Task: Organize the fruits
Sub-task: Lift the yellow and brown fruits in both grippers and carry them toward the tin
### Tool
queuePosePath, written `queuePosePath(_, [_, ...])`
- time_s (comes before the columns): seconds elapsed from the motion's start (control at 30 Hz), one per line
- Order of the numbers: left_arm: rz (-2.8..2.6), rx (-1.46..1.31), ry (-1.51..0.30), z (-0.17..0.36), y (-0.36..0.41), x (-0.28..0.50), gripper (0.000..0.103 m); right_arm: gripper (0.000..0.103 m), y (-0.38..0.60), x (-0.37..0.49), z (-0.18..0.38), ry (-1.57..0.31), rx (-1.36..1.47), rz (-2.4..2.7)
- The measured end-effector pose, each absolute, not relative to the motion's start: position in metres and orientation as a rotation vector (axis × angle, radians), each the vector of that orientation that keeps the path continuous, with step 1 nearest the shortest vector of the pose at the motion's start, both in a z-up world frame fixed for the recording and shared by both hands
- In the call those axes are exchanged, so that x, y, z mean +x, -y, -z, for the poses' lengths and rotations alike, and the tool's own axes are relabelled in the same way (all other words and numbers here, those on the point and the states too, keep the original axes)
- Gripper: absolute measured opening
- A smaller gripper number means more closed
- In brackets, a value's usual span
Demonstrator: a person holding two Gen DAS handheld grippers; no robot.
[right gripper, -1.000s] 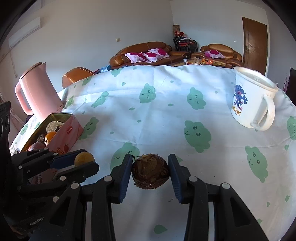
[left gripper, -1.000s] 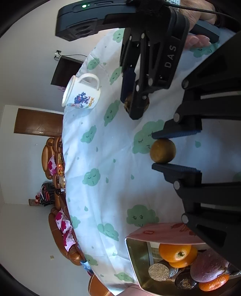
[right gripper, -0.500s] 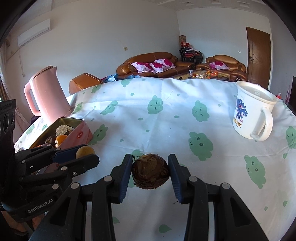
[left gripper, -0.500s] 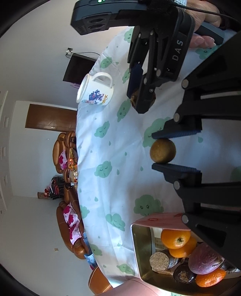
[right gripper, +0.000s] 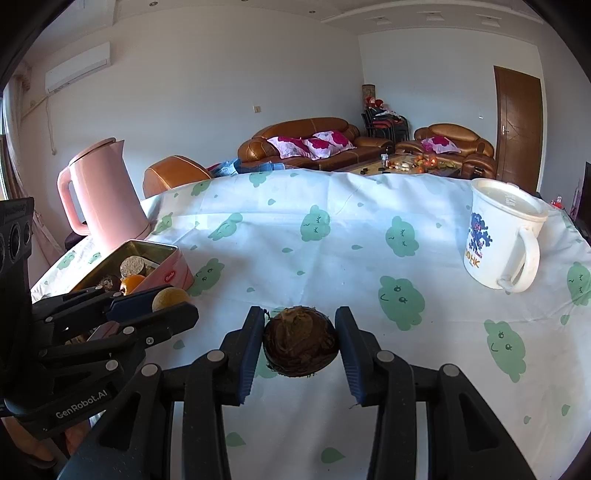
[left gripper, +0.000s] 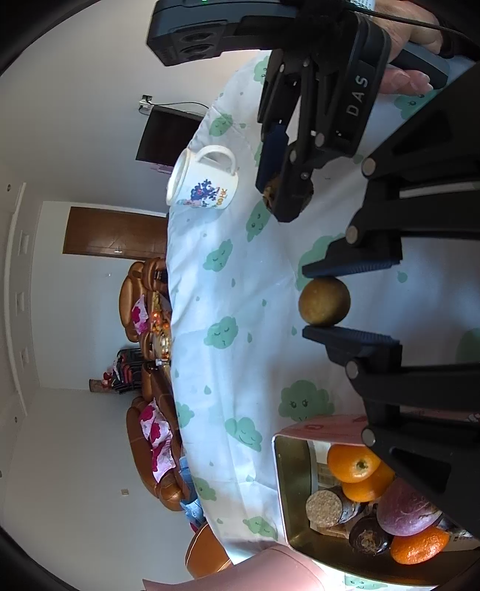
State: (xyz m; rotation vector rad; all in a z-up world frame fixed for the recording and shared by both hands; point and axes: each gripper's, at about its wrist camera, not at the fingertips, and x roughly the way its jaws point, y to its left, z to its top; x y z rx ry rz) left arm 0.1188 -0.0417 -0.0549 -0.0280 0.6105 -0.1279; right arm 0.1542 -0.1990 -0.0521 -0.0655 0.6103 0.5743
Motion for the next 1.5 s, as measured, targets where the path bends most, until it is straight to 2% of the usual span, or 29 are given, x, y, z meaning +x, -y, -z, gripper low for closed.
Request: queuePosePath(1.5, [0.083, -0.004, -0.446, 0.037, 0.043, 0.091, 0.027, 0.042, 0.214, 0.117, 0.033, -0.371, -0.046, -0.571])
